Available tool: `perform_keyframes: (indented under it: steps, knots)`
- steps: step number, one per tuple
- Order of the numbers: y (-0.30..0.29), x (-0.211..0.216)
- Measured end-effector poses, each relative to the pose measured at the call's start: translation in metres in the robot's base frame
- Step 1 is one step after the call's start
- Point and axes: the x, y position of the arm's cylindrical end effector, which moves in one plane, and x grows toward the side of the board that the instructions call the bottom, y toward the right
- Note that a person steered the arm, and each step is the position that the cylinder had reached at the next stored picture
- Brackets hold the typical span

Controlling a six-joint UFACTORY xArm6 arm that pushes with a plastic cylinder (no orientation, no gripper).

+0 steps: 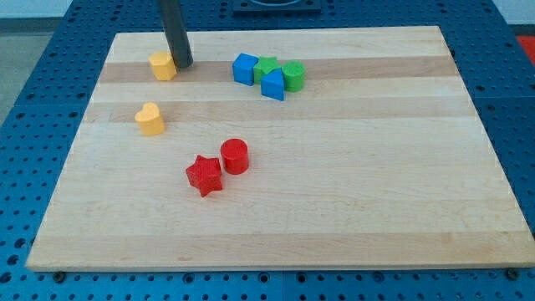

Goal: Place the yellow hexagon close to the top left corner

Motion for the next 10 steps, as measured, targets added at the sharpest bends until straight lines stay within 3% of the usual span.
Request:
perform_keyframes:
  steps: [2, 6, 7, 8, 9, 10]
  knots:
    - [0.017, 0.053]
    - [-0.058, -0.024]
    - [-0.038, 0.014]
    - [-0.055, 0.051]
    - [-0.117, 0.04]
    - [-0.127, 0.009]
